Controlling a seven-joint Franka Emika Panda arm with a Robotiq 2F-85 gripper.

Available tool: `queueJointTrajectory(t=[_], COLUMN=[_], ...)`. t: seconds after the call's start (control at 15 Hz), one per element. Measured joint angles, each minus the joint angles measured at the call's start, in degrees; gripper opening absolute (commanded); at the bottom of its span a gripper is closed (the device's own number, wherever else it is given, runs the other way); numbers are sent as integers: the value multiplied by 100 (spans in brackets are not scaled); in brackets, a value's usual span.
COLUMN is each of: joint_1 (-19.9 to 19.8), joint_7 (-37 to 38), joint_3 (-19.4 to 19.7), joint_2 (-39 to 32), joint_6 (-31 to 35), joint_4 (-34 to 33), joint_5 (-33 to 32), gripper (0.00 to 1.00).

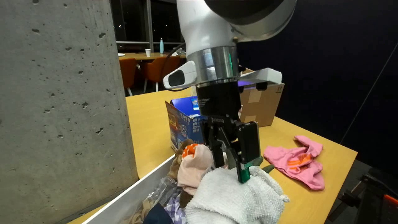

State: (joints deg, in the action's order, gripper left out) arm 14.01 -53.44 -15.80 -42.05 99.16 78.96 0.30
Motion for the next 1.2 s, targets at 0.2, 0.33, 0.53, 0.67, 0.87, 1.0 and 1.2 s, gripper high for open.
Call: queueJointTrajectory(t=[0.2, 0.33, 0.53, 0.67, 0.87, 1.0, 1.2], joint_1=[-7, -52, -234, -471, -940, -1244, -1601], joint_7=[276, 535, 1041, 1334, 1609, 1650, 1646], joint_3=[46, 105, 252, 340, 489, 637, 902], joint_2=[249, 525, 1129, 1598, 2340, 2800, 3387], joint_6=[202, 513, 1060, 1370, 1760, 2056, 2647], joint_4=[53, 239, 856, 1409, 2326, 2970, 4002], joint_5=[-95, -100, -100, -69, 145, 429, 905], gripper=[100, 100, 100, 100, 100, 100, 100])
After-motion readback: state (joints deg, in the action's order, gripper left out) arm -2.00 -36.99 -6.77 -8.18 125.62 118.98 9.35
